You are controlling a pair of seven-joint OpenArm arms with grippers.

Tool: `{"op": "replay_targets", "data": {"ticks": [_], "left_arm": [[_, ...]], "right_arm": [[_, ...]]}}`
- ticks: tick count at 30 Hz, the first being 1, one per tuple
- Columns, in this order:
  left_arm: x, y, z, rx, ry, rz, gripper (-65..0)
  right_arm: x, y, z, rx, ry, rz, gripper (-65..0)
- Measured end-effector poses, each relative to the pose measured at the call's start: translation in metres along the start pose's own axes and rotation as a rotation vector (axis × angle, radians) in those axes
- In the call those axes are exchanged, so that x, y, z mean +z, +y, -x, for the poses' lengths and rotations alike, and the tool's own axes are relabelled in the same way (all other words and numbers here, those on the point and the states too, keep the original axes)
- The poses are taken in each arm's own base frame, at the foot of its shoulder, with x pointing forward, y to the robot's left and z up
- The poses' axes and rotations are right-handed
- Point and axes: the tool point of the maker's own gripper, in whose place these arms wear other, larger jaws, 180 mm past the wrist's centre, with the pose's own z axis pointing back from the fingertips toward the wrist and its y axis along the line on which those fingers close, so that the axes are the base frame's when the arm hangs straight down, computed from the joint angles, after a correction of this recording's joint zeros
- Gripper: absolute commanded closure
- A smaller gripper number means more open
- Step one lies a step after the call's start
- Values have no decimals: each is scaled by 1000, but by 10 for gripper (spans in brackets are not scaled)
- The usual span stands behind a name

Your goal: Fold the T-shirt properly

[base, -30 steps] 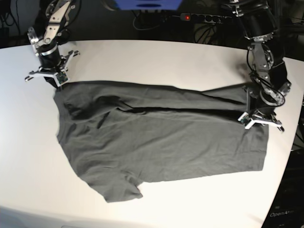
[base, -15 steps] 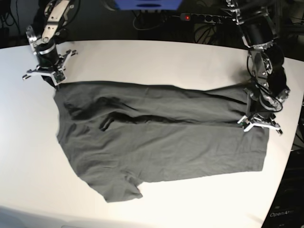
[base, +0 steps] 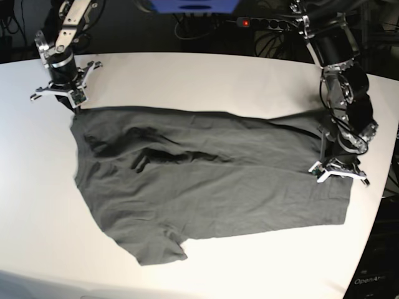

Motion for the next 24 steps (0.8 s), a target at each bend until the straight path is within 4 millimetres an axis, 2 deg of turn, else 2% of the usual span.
{"op": "replay_targets", "data": {"ticks": [7,14,19,24], "left_arm": [[5,11,16,37,29,-32,-40],[7,9,25,58,44,-35,-240],[9,-3,29,49,55,-8,-252],[19,6,26,29,40,-51,-247]], "right_arm": [[0,0,0,0,0,0,-7],[0,0,0,0,0,0,-7],[0,0,0,-1,0,0,-7],[0,1,0,-1,0,-2,-1]]}}
